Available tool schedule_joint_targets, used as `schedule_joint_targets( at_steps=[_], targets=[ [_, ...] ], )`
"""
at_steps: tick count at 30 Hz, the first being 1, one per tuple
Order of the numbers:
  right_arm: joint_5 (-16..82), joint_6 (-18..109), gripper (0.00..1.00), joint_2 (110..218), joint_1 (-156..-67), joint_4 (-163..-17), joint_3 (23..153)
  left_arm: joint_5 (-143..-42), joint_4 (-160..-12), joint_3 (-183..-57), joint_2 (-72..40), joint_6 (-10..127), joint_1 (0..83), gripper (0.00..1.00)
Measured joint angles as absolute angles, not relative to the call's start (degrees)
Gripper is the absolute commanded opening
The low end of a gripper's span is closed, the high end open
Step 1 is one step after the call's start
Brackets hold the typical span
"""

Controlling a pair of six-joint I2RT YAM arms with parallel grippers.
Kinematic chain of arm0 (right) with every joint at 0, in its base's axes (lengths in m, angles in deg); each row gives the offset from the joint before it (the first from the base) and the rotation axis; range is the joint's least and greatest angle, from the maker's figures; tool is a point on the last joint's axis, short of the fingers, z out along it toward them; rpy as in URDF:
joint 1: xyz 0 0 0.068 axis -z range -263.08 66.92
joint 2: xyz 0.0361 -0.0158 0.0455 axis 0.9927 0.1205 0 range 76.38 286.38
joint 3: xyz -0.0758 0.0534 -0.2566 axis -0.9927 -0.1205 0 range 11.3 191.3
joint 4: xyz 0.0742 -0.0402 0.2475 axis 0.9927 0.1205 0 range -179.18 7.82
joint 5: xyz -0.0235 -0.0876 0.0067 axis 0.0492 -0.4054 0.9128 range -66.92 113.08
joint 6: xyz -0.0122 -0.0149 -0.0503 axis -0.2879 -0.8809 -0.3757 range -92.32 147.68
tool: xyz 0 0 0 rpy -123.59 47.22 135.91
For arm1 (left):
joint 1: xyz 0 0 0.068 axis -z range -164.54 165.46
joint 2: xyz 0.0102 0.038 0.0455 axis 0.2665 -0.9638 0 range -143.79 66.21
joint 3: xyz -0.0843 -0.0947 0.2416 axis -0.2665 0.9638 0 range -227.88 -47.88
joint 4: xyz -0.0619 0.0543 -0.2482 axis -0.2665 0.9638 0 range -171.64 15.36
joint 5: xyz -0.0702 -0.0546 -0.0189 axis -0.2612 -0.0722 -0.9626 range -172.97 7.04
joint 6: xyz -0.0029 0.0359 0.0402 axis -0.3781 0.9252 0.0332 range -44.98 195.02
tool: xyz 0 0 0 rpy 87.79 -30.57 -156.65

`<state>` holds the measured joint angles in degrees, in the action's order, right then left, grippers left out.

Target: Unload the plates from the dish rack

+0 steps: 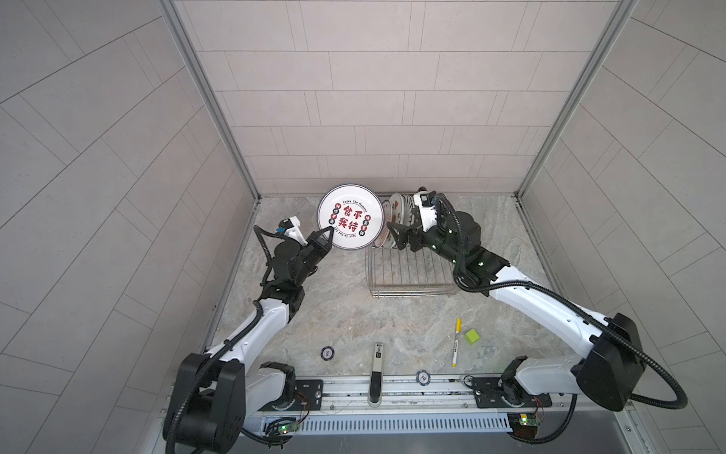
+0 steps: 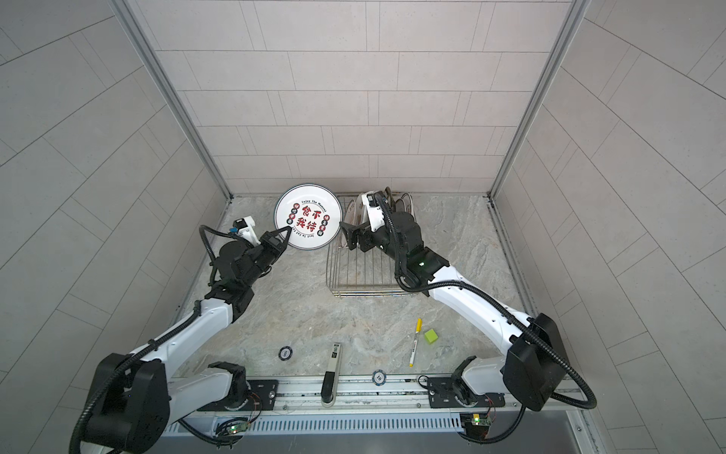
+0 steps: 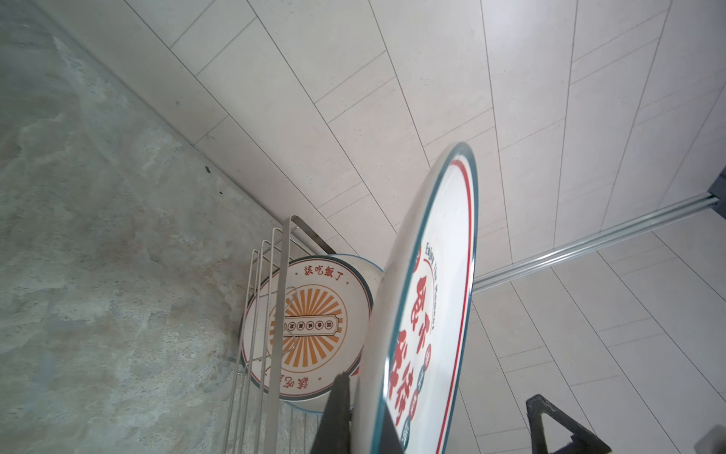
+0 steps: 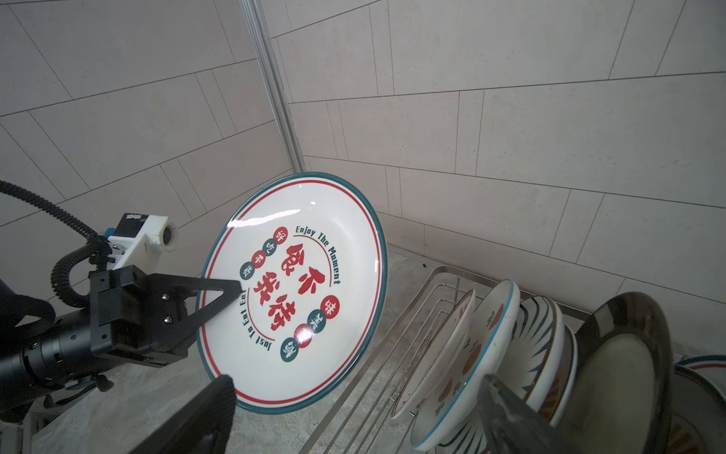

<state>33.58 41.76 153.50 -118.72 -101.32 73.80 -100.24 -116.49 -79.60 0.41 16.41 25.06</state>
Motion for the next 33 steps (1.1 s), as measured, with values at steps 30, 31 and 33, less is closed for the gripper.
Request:
schedule_joint_targets(
  at_steps=[30, 31, 33],
  targets=[
    [40.9, 39.2, 0.99, 188.6, -126.8, -84.8, 107.8, -84.2, -108.2, -72.7, -0.9, 13.0, 14.4, 0.01],
    [41.0, 39.1, 0.99, 189.9, -127.1, -84.1, 109.2, -84.0, -108.2, -72.7, -1.6, 13.0, 14.2, 0.01],
    [41.4, 38.6, 0.99, 192.3, -127.6, -82.9, 111.8, -83.2, -108.2, -72.7, -3.0, 13.0, 13.9, 0.01]
  ],
)
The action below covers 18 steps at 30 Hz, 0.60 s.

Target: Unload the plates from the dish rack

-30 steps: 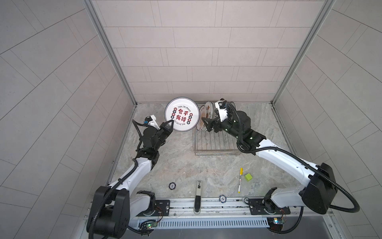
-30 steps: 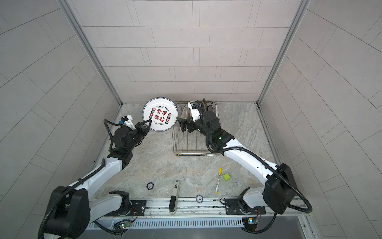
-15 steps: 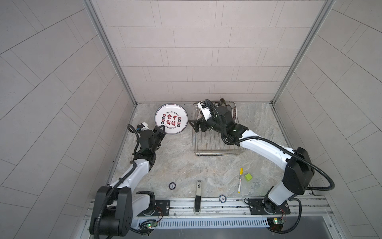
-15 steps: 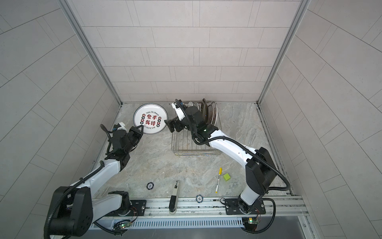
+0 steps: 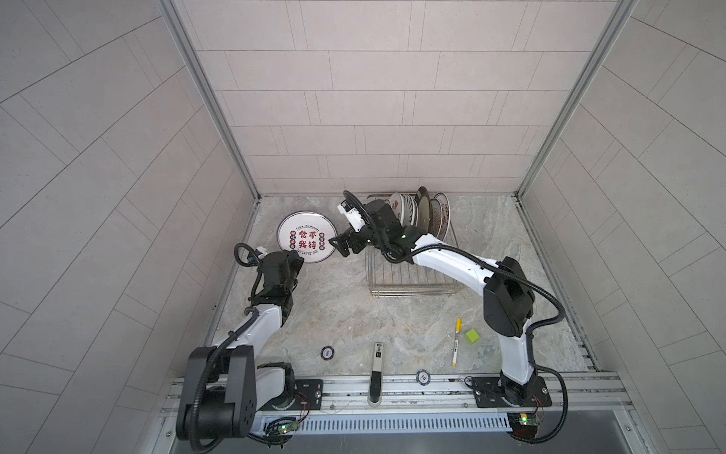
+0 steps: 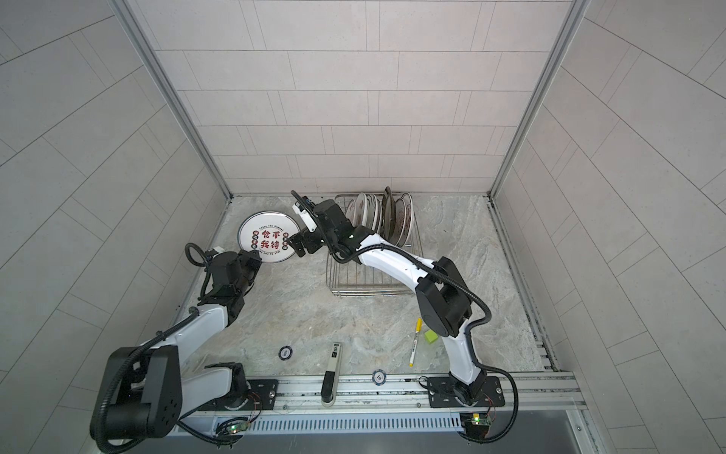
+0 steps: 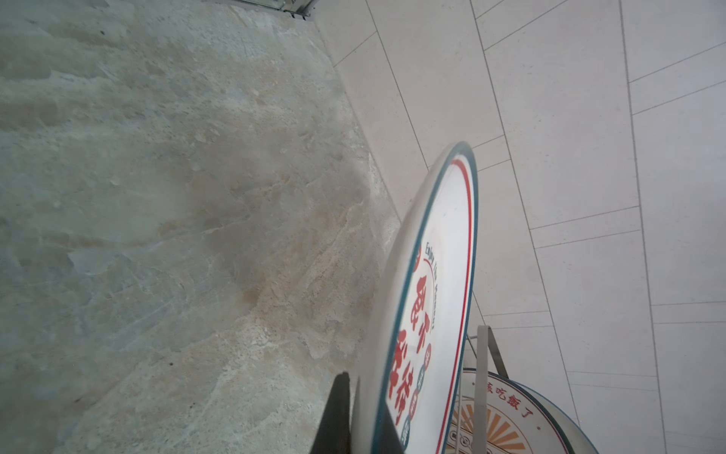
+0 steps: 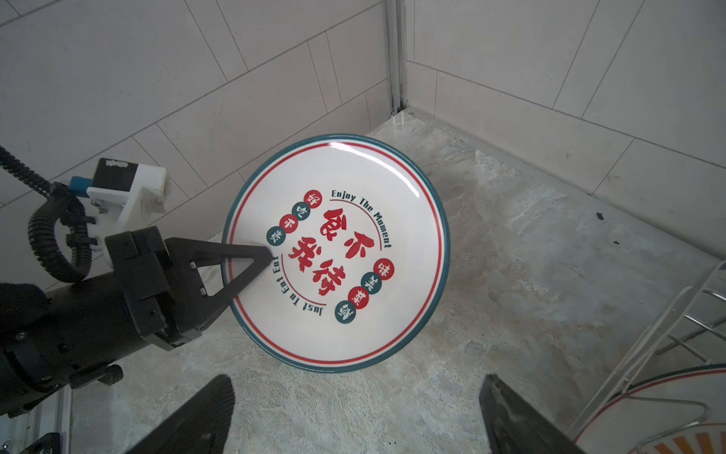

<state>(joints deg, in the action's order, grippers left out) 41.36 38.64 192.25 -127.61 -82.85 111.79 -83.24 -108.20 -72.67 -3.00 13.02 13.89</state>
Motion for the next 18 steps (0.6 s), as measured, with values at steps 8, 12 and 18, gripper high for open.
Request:
schedule_joint_targets(
  at_steps=[8, 12, 18],
  targets=[
    [43.7, 37.3, 0.98, 202.0, -129.0, -76.7, 123.1, -80.3, -109.7, -73.0, -10.7, 12.9, 13.6, 0.02],
    [43.9, 36.5, 0.97, 205.3, -129.2, -73.7, 127.5, -80.0, -110.5, -74.0, -14.6, 12.9, 13.6, 0.02],
    [43.9, 35.6, 0.97, 209.2, -129.2, -69.6, 133.1, -79.7, -113.5, -75.0, -18.4, 11.9, 13.0, 0.02]
  ],
)
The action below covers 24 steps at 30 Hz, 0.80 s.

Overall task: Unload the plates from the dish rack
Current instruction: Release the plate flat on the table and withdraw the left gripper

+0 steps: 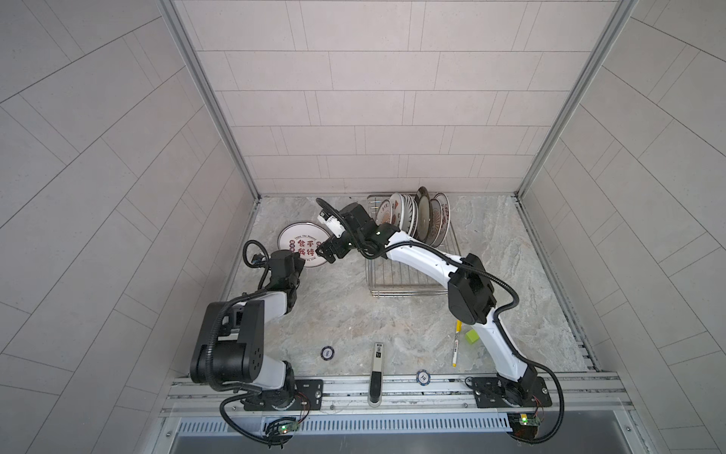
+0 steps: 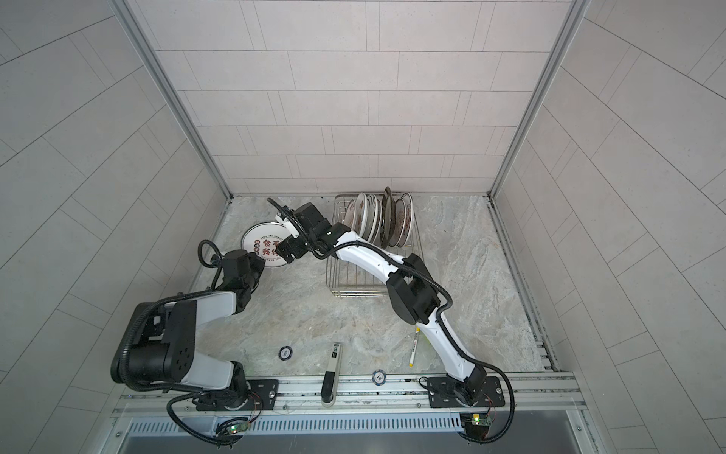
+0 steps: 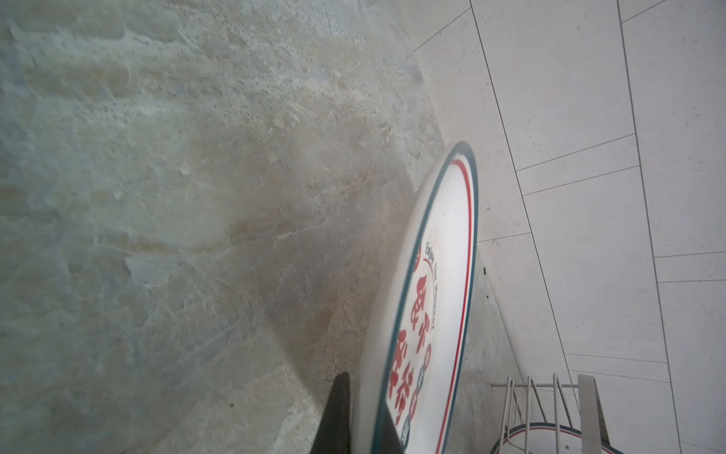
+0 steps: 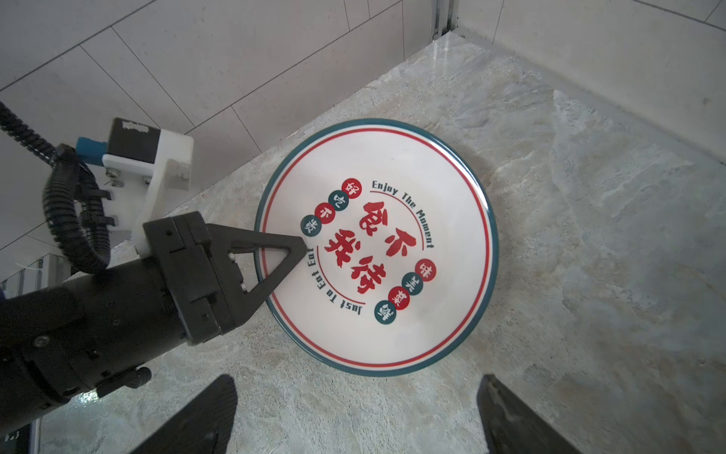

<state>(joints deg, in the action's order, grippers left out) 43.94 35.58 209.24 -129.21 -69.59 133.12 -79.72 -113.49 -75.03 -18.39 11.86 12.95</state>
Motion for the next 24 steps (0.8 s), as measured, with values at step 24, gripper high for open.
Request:
schedule_joint_targets(
  at_steps=[24],
  targets=[
    [44.8, 34.7, 0.95, 211.8, -129.2, -64.7, 136.6, -81.9, -124.8, -74.9, -29.8, 6.6, 10.2, 0.11]
  ],
)
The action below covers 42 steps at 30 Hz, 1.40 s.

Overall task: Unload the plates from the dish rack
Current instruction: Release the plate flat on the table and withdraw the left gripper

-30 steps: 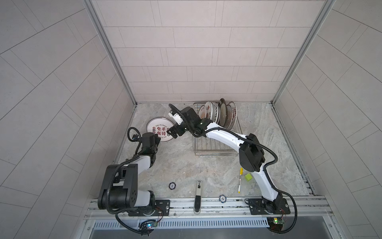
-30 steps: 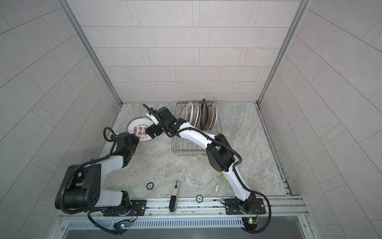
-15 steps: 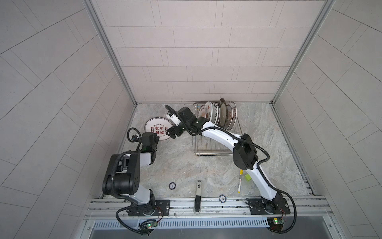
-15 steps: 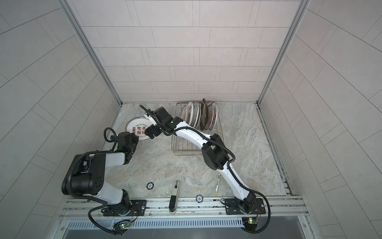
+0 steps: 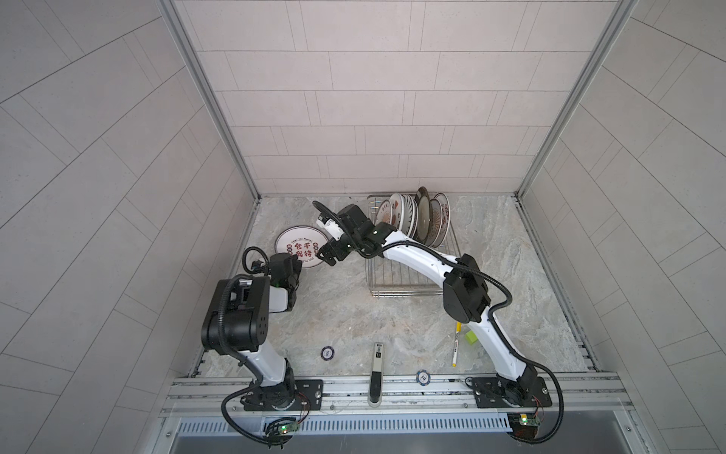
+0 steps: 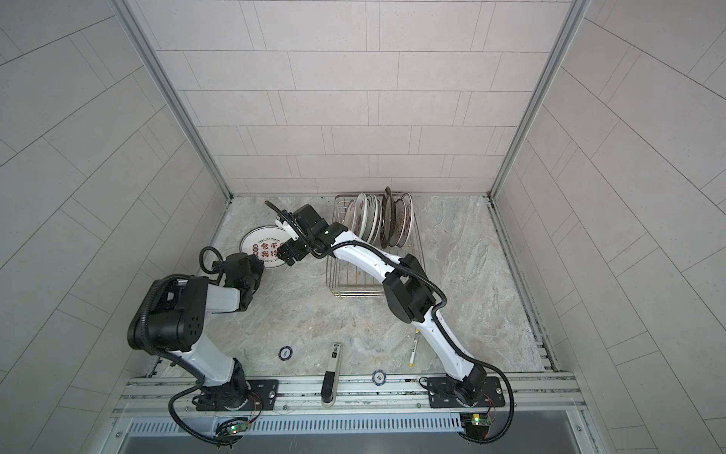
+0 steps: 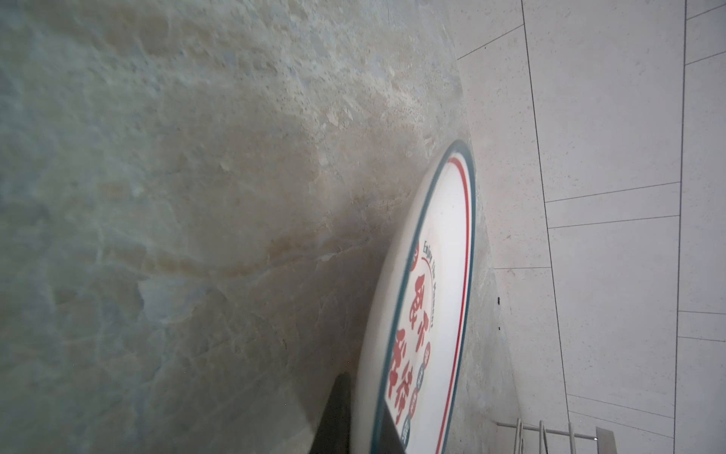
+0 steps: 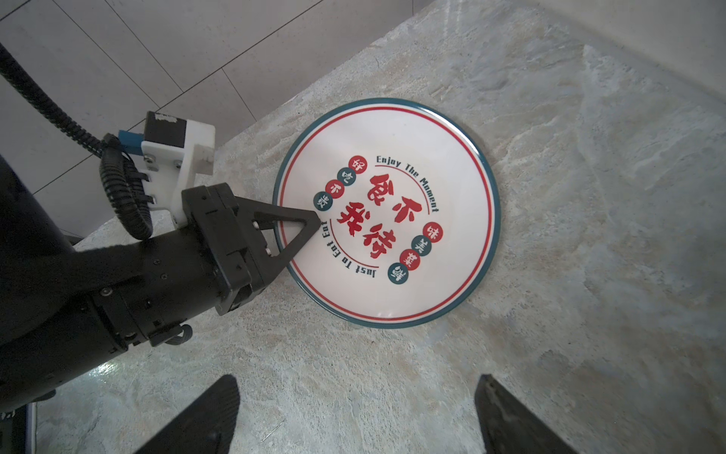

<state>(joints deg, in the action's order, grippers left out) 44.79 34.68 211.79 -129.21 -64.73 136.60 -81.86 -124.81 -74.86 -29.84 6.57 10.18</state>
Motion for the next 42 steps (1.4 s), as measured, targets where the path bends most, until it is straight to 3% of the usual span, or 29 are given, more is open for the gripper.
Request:
schedule_joint_targets(
  at_steps=[16, 30, 32, 33, 35, 38, 42],
  targets=[
    [45.0, 34.7, 0.95, 212.7, -129.2, -64.0, 136.6, -81.2, -125.8, -73.9, -30.8, 7.8, 8.9, 0.22],
    [44.6, 34.7, 0.95, 212.7, -129.3, -64.0, 136.6, -79.6, -124.6, -72.6, -29.7, 9.5, 8.7, 0.38],
    [44.3, 34.7, 0.95, 212.7, -129.5, -64.1, 136.6, -79.2, -124.6, -72.4, -29.6, 9.5, 8.7, 0.42],
    [44.1, 34.7, 0.95, 212.7, -129.6, -64.1, 136.6, -79.0, -124.9, -72.1, -29.2, 9.5, 8.6, 0.51],
    [43.7, 34.5, 0.95, 212.7, -130.0, -64.5, 136.3, -78.6, -125.0, -71.6, -28.2, 9.3, 8.6, 0.55],
    [43.5, 34.5, 0.95, 212.6, -130.5, -65.0, 135.5, -78.1, -124.7, -70.7, -26.2, 9.5, 8.5, 0.86],
    [43.3, 34.0, 0.95, 212.2, -130.9, -65.0, 134.0, -76.7, -123.6, -69.3, -21.9, 9.5, 8.5, 0.97]
  ],
)
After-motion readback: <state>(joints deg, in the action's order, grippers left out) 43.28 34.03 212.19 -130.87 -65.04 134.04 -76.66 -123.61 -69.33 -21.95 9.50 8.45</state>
